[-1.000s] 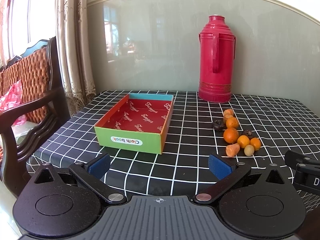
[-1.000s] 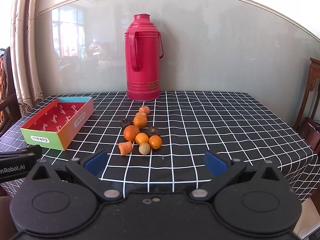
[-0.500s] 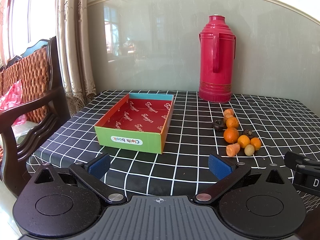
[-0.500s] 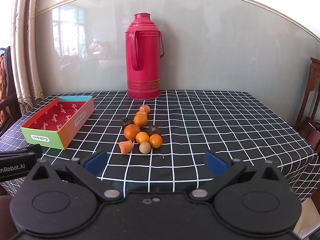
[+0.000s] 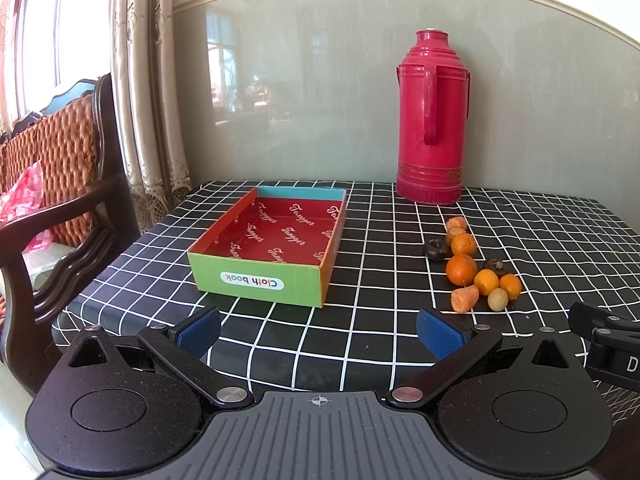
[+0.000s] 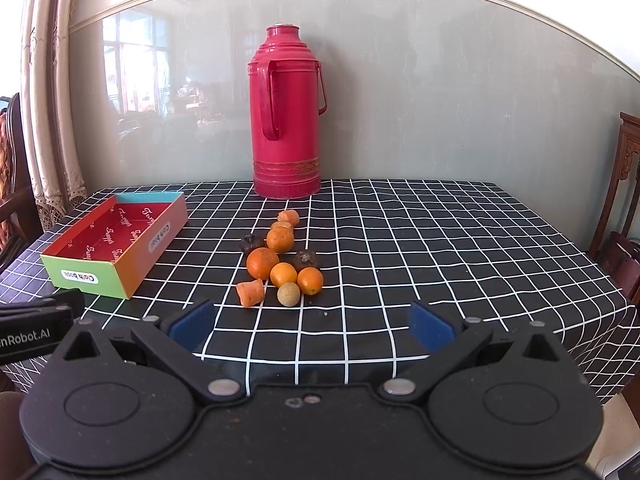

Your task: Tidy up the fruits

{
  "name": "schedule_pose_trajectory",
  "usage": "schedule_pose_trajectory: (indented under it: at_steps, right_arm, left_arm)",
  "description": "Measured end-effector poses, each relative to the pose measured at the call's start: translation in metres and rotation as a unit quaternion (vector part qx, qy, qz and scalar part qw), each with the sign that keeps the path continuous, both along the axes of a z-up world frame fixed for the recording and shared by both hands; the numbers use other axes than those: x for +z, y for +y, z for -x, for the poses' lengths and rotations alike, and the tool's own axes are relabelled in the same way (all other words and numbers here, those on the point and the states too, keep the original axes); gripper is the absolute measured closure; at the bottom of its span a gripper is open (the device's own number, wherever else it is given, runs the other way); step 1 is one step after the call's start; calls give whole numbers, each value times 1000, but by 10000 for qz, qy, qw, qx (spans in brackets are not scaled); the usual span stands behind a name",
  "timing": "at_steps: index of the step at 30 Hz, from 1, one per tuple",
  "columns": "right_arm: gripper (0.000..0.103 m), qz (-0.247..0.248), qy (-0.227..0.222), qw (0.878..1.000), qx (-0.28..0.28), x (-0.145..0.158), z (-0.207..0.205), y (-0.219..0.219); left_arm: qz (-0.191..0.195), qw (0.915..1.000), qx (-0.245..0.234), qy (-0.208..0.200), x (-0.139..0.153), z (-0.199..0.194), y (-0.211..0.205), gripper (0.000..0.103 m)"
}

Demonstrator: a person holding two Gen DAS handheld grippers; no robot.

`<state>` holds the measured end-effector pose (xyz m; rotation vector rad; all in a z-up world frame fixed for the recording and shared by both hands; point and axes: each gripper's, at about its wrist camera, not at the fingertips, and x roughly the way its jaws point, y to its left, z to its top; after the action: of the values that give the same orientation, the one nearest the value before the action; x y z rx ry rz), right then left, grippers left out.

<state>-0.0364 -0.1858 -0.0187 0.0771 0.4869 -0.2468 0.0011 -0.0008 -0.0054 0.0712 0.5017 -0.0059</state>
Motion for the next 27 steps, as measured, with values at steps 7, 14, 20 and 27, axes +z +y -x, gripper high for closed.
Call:
schedule_pose_trajectory:
  at_steps: [7,14,20,27]
  right_arm:
    - [6,-8,-9,10000,-23,0,0,0]
    - [6,7,-39,10000,-53,2,2,-1]
    - [6,13,-36,10000,-59,1,2,0]
    - [6,-20,-41,9999,-92,1,2,-2]
  left_arm:
    - [-2,10000,-1,1,0,0,0,0]
    - [2,10000,1,7,-1,-1,-2,0]
    - [-19,10000,-12,-5,-1,-1,-2,0]
    - [-90,9999,-46,-29,-2,-2,-5,0]
